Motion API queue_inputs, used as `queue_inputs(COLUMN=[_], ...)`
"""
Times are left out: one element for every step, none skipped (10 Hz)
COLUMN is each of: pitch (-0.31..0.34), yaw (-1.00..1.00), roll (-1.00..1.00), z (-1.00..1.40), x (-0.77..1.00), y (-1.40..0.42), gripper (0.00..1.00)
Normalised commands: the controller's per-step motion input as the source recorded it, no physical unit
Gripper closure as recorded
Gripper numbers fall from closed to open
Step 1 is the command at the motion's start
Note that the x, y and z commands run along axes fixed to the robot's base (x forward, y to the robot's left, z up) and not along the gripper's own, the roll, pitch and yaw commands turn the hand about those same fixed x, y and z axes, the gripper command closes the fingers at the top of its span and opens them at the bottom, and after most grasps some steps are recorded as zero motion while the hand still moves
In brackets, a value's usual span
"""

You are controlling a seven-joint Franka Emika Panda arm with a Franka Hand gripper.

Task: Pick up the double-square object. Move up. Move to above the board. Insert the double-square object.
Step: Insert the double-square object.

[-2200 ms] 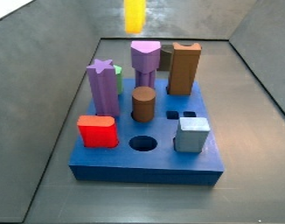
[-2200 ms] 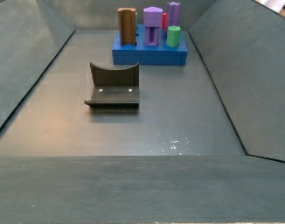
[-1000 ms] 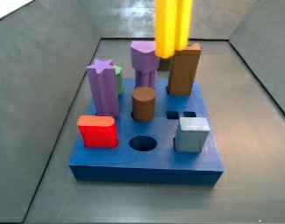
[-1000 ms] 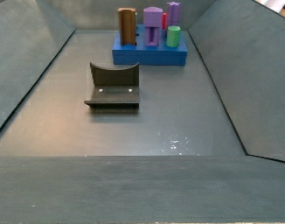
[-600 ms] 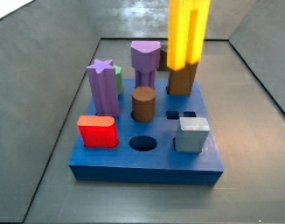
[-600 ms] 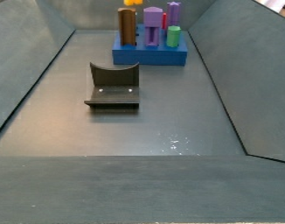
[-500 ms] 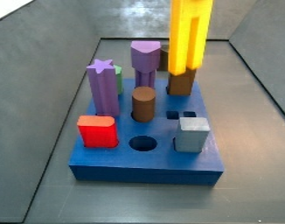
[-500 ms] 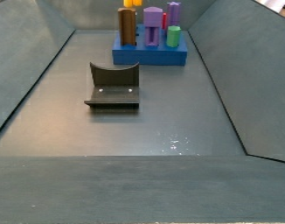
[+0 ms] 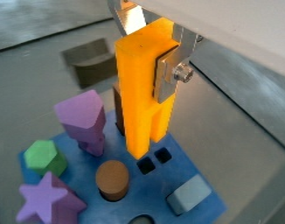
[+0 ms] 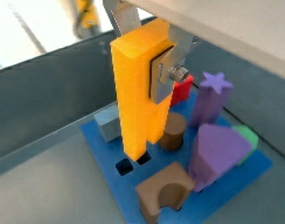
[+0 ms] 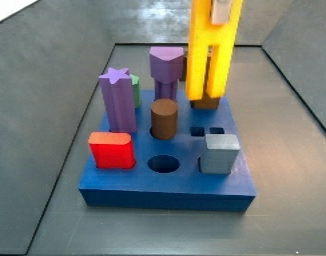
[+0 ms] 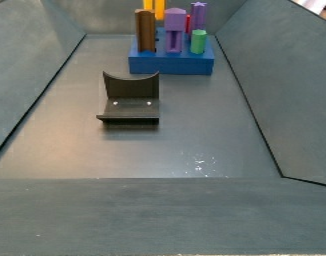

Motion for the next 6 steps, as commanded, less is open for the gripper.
queue_inputs(pitch=[-0.089, 0.000, 0.000, 0.046, 0.077, 0.069], yaw=[-0.81, -0.40, -0.07, -0.12, -0.04, -0.02], roll=[0.17, 0.31, 0.32, 0.47, 0.50, 0.50], z=[-0.49, -0.11, -0.12, -0.17, -0.16, -0.09], x=[0.23, 0.38, 0.31, 0.19, 0.13, 0.08], y=[-0.08, -0.34, -0.22, -0.25, -0.26, -0.27], gripper=[1.00, 1.00, 1.00, 1.00, 1.00, 1.00])
